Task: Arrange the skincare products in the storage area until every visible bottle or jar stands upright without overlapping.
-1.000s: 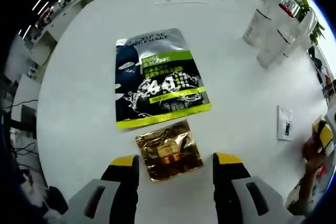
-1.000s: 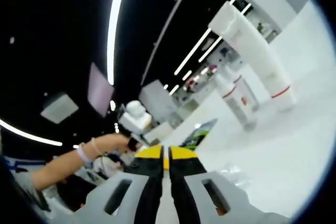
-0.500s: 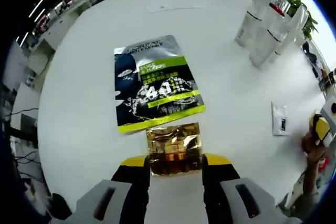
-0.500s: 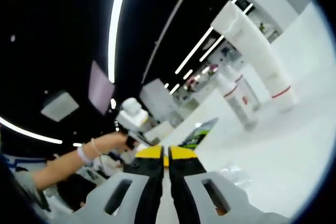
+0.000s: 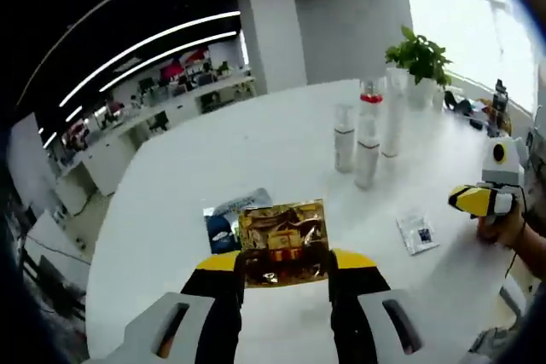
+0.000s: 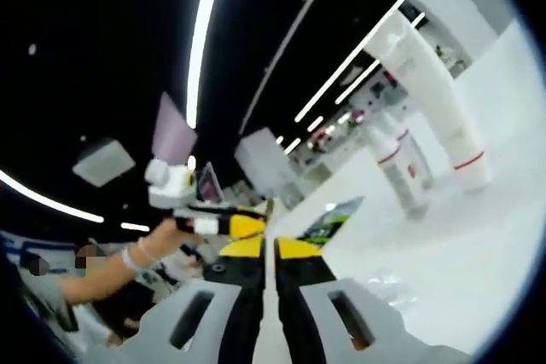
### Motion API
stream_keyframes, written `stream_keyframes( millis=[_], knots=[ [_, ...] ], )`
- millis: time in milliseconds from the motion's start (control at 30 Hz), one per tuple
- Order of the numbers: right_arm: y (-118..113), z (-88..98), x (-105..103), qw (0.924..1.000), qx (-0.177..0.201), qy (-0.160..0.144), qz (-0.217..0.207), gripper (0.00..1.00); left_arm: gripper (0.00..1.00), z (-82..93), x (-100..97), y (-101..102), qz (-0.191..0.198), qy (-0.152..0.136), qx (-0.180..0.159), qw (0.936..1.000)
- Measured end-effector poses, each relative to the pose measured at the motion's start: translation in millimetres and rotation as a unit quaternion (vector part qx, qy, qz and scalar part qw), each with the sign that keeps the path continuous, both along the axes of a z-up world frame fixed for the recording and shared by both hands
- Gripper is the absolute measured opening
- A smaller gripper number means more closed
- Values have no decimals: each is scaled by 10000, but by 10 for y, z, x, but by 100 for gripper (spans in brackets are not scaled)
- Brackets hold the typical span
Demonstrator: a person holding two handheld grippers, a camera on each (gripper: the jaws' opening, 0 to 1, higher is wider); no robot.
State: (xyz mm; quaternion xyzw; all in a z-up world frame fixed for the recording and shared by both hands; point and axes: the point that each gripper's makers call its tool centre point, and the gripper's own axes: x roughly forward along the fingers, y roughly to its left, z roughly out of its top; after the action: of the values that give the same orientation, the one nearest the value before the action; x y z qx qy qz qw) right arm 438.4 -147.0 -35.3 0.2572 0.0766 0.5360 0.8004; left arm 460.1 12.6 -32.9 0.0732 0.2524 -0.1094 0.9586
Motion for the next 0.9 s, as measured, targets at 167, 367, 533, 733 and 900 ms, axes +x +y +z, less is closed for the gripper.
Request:
stream_keyframes(
  millis=[167,367,533,733,900],
  knots=[
    [111,119,35,9983,-173,-504,-224,0,40,89,15,-87,-175,-745,-178,9969],
    [451,298,175,9973,-46,-730,-69,10,40,172,99,-234,-207,-1442,-711,9868],
    [601,347,312,9944,62,-1053,-75,14,40,102,106,-292,-127,-1926,-934,9767],
    [594,338,277,9914,76,-1305,-47,16,40,5,69,-409,-253,-2343,-1203,9644],
    [559,320,310,9929,203,-1169,-28,16,40,-73,23,-569,-368,-2513,-1242,9592]
  ],
)
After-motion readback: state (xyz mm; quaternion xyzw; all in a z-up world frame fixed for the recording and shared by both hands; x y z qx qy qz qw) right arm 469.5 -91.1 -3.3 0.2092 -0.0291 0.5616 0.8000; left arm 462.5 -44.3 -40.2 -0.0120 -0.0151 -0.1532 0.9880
